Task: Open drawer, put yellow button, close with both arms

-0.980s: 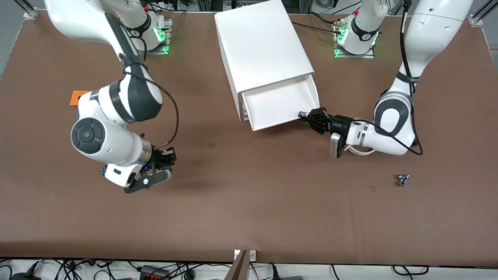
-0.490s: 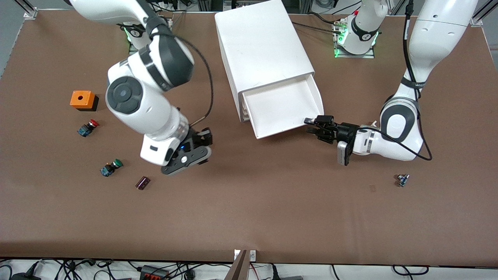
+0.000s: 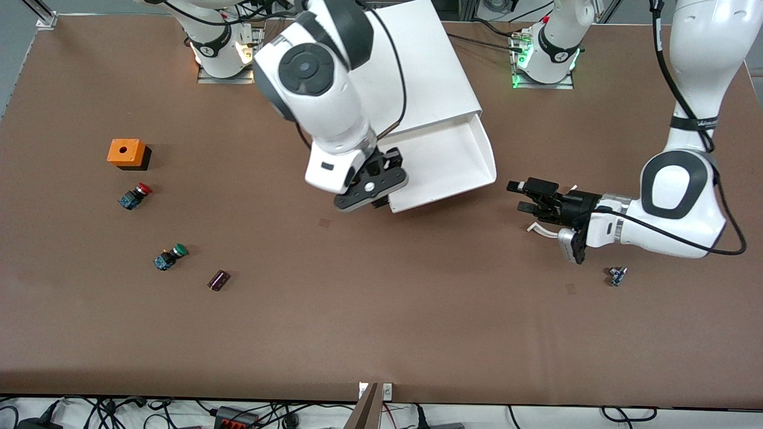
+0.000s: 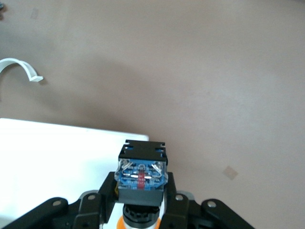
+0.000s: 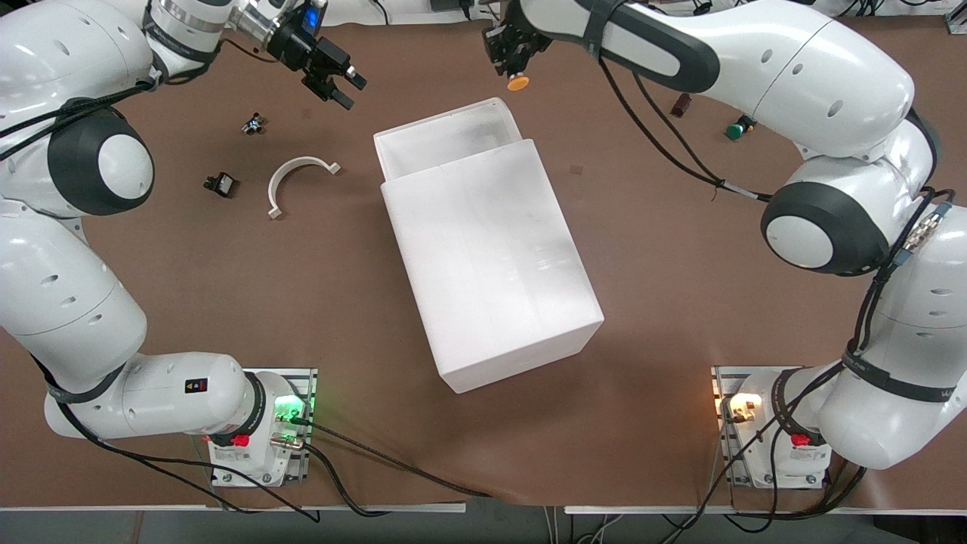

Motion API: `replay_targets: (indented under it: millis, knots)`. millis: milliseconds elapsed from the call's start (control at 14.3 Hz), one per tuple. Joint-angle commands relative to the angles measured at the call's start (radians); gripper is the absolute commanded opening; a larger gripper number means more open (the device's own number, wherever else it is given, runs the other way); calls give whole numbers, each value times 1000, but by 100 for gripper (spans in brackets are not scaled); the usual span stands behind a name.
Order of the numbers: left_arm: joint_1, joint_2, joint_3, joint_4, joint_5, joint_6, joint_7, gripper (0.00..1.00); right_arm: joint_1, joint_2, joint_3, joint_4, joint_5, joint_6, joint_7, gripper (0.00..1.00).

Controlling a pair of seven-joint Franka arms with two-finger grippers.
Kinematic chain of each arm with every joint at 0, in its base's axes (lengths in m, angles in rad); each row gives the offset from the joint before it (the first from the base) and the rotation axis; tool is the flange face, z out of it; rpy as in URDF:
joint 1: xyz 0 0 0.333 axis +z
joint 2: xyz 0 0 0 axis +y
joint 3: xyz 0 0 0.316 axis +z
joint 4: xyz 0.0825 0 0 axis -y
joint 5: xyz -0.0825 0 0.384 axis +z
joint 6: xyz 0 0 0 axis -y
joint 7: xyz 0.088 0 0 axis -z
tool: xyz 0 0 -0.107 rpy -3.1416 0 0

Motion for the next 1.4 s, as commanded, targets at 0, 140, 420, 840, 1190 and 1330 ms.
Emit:
replay_targets:
  millis: [0, 140, 420, 840, 1190, 1330]
  knots:
    - [-7, -34, -4, 26, 123, -20, -159, 100, 60, 19, -10, 23, -34, 7, 44, 0]
    - [-19, -73, -21, 32, 260, -20, -300, 100, 106, 32, -9, 23, -86, 32, 133, 0]
    - [-96, -145, -26, 32, 517, -14, -625, 100, 141, 65, -9, 23, -91, 47, 164, 0]
    - [-122, -133, -9, 118, 721, -14, -756, 100, 203, 114, -10, 23, -93, 53, 287, 0]
    - [-101, -111, -15, 131, 729, 18, -824, 100, 220, 122, -22, 21, -116, 41, 287, 0]
    - [-101, -120, -20, 117, 726, 75, -816, 100, 218, 125, -22, 20, -122, 47, 285, 44]
